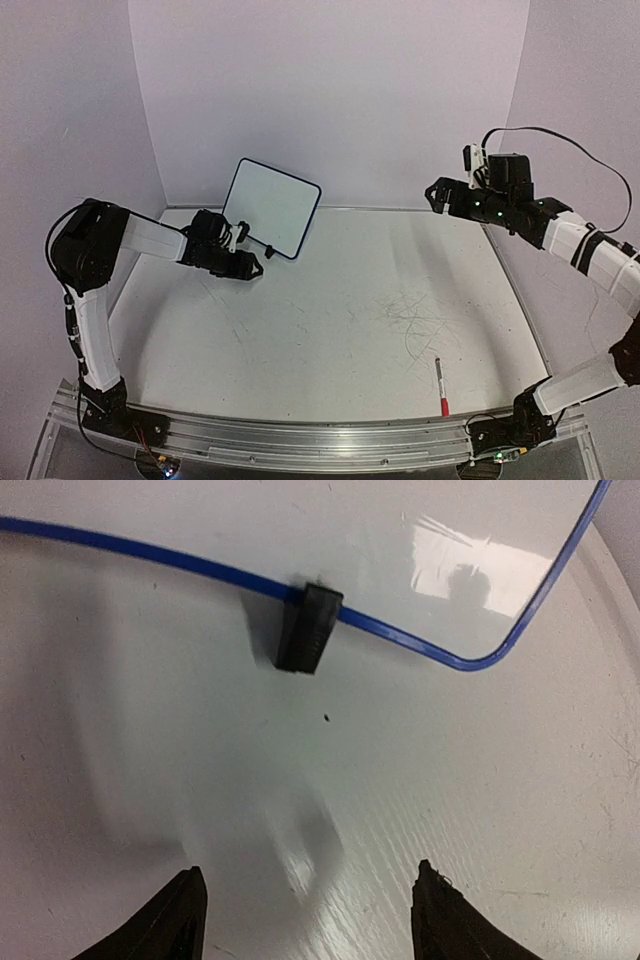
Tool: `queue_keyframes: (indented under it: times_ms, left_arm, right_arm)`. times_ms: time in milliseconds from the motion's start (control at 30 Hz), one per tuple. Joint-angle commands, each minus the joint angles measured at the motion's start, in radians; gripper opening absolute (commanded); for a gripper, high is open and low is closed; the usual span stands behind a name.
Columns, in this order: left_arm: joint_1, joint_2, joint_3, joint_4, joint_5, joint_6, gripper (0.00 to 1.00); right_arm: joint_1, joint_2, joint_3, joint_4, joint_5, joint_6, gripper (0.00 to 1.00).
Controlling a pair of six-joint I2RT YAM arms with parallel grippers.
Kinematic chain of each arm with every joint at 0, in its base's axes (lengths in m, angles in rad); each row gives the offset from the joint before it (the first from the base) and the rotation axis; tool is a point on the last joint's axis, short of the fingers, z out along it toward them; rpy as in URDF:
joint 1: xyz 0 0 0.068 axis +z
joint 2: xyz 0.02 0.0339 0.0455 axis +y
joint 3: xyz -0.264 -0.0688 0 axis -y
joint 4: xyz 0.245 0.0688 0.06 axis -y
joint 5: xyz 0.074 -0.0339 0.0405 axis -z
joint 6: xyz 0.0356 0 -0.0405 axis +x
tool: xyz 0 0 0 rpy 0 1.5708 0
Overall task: Write a sentence on the whiteboard
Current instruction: Move the whiteboard to the corner of the board.
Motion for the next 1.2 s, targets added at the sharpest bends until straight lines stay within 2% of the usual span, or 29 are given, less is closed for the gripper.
queue_keyframes:
  times_ms: [0,167,267,600,900,1167]
  left_arm:
    - [0.013,0.083,0.107,0.067,0.058,0.164,0.69]
    - [0.01,0.182,0.198,0.067,0.083,0.254,0.58]
    - [0.001,0.214,0.237,0.068,0.081,0.29,0.56]
    - [-0.046,0.286,0.32,0.06,-0.064,0.322,0.39]
    - [-0.114,0.29,0.352,0.079,-0.193,0.312,0.1]
    - [-0.23,0.283,0.35,0.091,-0.346,0.19,0.03]
  right_arm:
    - [0.006,-0.057,-0.012,0.003,0.005,-0.013,0.98]
    - [0.007,-0.084,-0.016,0.003,0.006,-0.013,0.98]
    - [0.009,-0.098,-0.021,0.004,0.002,-0.015,0.98]
    - [0.017,-0.099,-0.027,0.019,-0.013,0.002,0.98]
    - [0.031,-0.096,-0.049,0.041,-0.016,0.013,0.97]
    - [0.04,-0.08,-0.065,0.048,-0.015,0.017,0.97]
